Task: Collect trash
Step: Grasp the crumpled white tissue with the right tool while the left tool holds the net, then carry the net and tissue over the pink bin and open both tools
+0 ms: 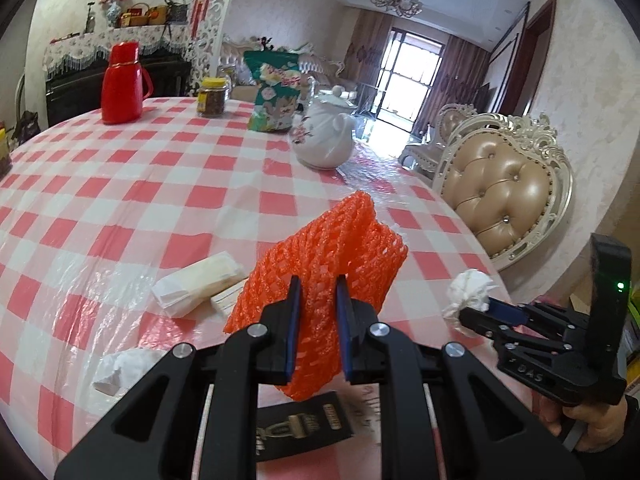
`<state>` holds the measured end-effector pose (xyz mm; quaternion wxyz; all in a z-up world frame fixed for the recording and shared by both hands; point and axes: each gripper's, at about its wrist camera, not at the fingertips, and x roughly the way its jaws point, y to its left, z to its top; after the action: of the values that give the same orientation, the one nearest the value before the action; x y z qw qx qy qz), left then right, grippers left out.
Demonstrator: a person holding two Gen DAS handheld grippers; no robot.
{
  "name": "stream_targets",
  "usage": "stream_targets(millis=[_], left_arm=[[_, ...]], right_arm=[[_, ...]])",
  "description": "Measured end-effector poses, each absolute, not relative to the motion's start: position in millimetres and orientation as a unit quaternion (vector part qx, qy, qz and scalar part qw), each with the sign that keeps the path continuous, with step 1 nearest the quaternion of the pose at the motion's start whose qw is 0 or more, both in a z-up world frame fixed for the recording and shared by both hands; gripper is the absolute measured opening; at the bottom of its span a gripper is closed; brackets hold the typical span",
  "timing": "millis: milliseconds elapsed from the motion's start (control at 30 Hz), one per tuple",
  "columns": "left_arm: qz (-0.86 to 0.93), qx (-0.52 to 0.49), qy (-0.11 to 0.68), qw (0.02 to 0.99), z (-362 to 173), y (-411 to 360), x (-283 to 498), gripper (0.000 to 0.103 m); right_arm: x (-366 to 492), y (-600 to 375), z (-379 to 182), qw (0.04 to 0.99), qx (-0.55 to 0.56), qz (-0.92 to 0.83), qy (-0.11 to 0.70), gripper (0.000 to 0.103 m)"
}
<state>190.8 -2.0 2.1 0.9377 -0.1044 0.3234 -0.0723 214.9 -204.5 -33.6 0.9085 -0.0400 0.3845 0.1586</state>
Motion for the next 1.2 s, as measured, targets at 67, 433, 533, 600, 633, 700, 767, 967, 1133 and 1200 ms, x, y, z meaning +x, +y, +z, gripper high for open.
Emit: stream_targets(millis=[67, 433, 533, 600, 633, 700, 767, 967, 1133, 1200], left_arm=[[-0.079, -0.103, 0.319, 0.939, 6.5, -7.2, 188.8, 0.016], [-0.135, -0.08, 0.296, 0.942, 34.7, -69.7, 175.0, 0.016], [-0.155, -0.071, 0.296, 0.94, 37.3, -94.4, 172.1, 0.016], [-0.172, -0.065, 0.298, 0.937, 37.1, -113.9, 171.0, 0.016], [-0.18, -0.061, 0.299, 0.935, 36.5, -124.7, 170.8, 0.016], [-0.197, -0.055, 0.302, 0.931, 34.9, -145.3, 169.7, 0.016], [-0.208, -0.048, 0.304, 0.929, 33.6, -161.9, 168.2, 0.016], [-0.247, -0.029, 0.31, 0.918, 28.7, -215.5, 165.3, 0.016], [-0.276, -0.019, 0.315, 0.908, 25.7, -258.2, 163.8, 0.016], [-0.287, -0.015, 0.316, 0.904, 26.2, -272.6, 161.6, 0.016]], right_arm=[[203.2, -222.2, -25.8, 0.917, -0.03, 0.139, 0.373, 0.033], [155.1, -303.3, -14.3, 0.936, -0.003, 0.06, 0.348, 0.033], [142.0, -327.6, -13.8, 0.939, 0.005, 0.037, 0.342, 0.033], [136.2, -341.2, -14.2, 0.94, 0.011, 0.026, 0.341, 0.033], [131.9, -350.8, -15.0, 0.94, 0.016, 0.018, 0.34, 0.033], [124.4, -366.9, -16.6, 0.941, 0.023, 0.002, 0.338, 0.033], [117.3, -382.8, -17.2, 0.942, 0.027, -0.018, 0.333, 0.033], [97.9, -422.9, -19.1, 0.944, 0.037, -0.074, 0.32, 0.033], [90.7, -448.3, -27.4, 0.941, 0.053, -0.092, 0.322, 0.033], [89.3, -453.4, -29.8, 0.94, 0.054, -0.096, 0.323, 0.034]])
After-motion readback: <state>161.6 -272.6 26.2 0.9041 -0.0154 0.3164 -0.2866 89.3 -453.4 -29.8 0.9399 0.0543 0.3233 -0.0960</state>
